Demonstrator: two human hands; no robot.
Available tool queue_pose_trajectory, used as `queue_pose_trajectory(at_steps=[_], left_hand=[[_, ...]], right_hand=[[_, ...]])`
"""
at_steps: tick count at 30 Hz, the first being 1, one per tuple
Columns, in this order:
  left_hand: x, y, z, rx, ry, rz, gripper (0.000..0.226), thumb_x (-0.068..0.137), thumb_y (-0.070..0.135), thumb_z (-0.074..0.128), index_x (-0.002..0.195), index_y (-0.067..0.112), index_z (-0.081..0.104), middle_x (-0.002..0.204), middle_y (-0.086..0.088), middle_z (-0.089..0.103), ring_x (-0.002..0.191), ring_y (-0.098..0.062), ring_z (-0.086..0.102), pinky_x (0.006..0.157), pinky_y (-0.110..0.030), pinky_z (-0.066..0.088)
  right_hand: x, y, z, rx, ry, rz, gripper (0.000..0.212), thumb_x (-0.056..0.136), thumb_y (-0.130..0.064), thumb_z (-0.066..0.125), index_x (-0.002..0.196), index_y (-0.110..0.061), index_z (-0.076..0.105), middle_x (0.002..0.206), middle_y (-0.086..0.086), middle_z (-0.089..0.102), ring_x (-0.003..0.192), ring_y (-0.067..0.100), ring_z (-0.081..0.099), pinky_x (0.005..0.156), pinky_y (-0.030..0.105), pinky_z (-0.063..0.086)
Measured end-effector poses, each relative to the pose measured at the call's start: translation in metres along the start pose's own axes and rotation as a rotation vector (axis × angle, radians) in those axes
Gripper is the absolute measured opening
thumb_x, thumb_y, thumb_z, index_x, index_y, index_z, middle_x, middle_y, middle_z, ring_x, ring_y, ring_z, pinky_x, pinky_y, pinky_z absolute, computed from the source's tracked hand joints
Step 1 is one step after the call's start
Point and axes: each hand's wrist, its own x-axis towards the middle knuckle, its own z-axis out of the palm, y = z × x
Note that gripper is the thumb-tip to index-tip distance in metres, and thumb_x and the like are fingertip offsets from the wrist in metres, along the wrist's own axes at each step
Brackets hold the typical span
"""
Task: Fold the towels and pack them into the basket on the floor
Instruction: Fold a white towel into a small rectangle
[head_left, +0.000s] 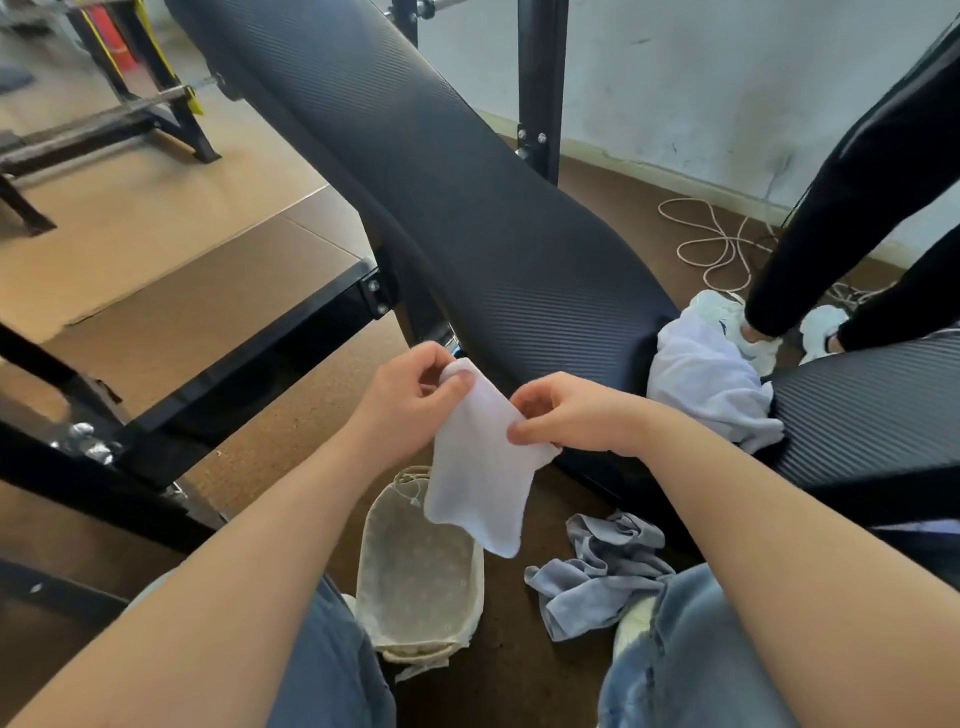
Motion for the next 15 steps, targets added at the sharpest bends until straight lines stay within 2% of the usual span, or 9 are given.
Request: queue_pose_trajectory(at_steps=[3, 6, 9, 11, 13, 15], left_hand=[[0.002, -0.003, -0.004, 0.037, 0.049, -0.036, 0.017, 0.1, 0.039, 0.058, 0.087, 0.029, 0.057, 0.079, 0.011, 0.057, 0.073, -0.007, 0.058, 0.057, -0.009, 0.041], [0.003, -0.007, -0.005, 0.044, 0.093, -0.052, 0.016, 0.102, 0.039, 0.056, 0.092, 0.026, 0.059, 0.083, 0.009, 0.058, 0.078, -0.01, 0.058, 0.062, -0.015, 0.042], [0.005, -0.011, -0.004, 0.039, 0.15, -0.088, 0.015, 0.103, 0.041, 0.054, 0.096, 0.028, 0.058, 0.089, 0.009, 0.06, 0.084, -0.012, 0.06, 0.066, -0.021, 0.046], [0.005, -0.012, -0.005, 0.035, 0.174, -0.1, 0.014, 0.103, 0.041, 0.053, 0.098, 0.029, 0.058, 0.091, 0.01, 0.06, 0.086, -0.011, 0.06, 0.066, -0.021, 0.047], [0.005, -0.012, -0.007, 0.018, 0.214, -0.123, 0.013, 0.104, 0.039, 0.052, 0.102, 0.028, 0.057, 0.094, 0.01, 0.059, 0.087, -0.01, 0.059, 0.065, -0.019, 0.044], [0.006, -0.014, -0.009, -0.004, 0.259, -0.15, 0.016, 0.105, 0.039, 0.051, 0.107, 0.024, 0.058, 0.095, 0.009, 0.059, 0.089, -0.01, 0.058, 0.064, -0.018, 0.043]], right_hand=[[0.0, 0.014, -0.002, -0.117, 0.002, 0.091, 0.012, 0.092, -0.033, 0.071, 0.103, -0.028, 0.073, 0.103, -0.006, 0.072, 0.097, 0.013, 0.068, 0.094, 0.033, 0.058], [-0.003, 0.029, -0.002, -0.201, 0.007, 0.153, 0.013, 0.094, -0.035, 0.069, 0.105, -0.029, 0.072, 0.104, -0.008, 0.07, 0.097, 0.012, 0.067, 0.094, 0.031, 0.057], [-0.005, 0.037, 0.0, -0.255, 0.031, 0.158, 0.017, 0.102, -0.038, 0.056, 0.114, -0.029, 0.064, 0.11, -0.007, 0.066, 0.099, 0.011, 0.064, 0.092, 0.032, 0.055], [-0.007, 0.038, 0.0, -0.258, 0.092, 0.133, 0.016, 0.104, -0.039, 0.051, 0.116, -0.03, 0.057, 0.111, -0.007, 0.063, 0.099, 0.012, 0.061, 0.086, 0.031, 0.054], [-0.009, 0.037, 0.0, -0.242, 0.145, 0.099, 0.017, 0.102, -0.037, 0.056, 0.118, -0.032, 0.053, 0.111, -0.008, 0.061, 0.097, 0.009, 0.061, 0.076, 0.024, 0.049], [-0.013, 0.037, 0.0, -0.227, 0.124, 0.093, 0.031, 0.095, -0.033, 0.067, 0.121, -0.033, 0.051, 0.113, -0.009, 0.06, 0.098, 0.008, 0.061, 0.074, 0.021, 0.05]])
